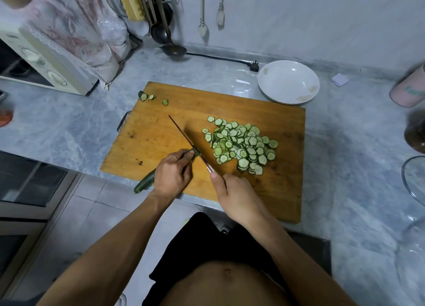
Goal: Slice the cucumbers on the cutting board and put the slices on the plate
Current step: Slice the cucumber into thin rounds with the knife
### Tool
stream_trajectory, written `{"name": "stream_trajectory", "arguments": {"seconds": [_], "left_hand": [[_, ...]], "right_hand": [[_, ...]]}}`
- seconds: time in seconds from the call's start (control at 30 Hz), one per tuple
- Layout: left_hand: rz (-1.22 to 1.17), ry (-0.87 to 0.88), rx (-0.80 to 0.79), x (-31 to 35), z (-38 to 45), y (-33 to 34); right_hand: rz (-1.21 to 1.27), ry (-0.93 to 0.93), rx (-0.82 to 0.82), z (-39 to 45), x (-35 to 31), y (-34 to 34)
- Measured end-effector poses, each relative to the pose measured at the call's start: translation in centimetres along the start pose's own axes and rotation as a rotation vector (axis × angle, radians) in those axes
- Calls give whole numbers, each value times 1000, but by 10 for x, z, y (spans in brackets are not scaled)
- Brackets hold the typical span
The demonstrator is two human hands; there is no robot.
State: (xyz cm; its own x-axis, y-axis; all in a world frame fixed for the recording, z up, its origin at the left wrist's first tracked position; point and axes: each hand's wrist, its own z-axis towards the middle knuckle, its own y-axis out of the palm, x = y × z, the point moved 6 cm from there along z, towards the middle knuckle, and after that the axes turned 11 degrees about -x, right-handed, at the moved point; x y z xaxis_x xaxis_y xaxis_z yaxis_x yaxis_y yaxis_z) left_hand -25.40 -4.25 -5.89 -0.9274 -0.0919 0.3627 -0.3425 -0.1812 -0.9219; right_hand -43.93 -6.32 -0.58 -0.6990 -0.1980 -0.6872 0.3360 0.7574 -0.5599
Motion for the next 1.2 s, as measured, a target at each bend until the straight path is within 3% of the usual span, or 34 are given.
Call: {"name": "stream_trajectory", "arguments": {"seconds": [0.5, 0.77, 1.0, 1.2], "left_hand": [[32, -53, -34, -7, 0, 10], [-33, -24, 58, 4, -2, -3], [-83, -87, 31, -2, -2, -2], [-78, -90, 35, -3, -2, -2]], "right_hand": [[5, 47, -53, 9, -13, 6], [49, 57, 10, 21, 1, 3], [127, 56, 61, 19, 18, -16], [51, 5, 31, 7, 13, -10]]}}
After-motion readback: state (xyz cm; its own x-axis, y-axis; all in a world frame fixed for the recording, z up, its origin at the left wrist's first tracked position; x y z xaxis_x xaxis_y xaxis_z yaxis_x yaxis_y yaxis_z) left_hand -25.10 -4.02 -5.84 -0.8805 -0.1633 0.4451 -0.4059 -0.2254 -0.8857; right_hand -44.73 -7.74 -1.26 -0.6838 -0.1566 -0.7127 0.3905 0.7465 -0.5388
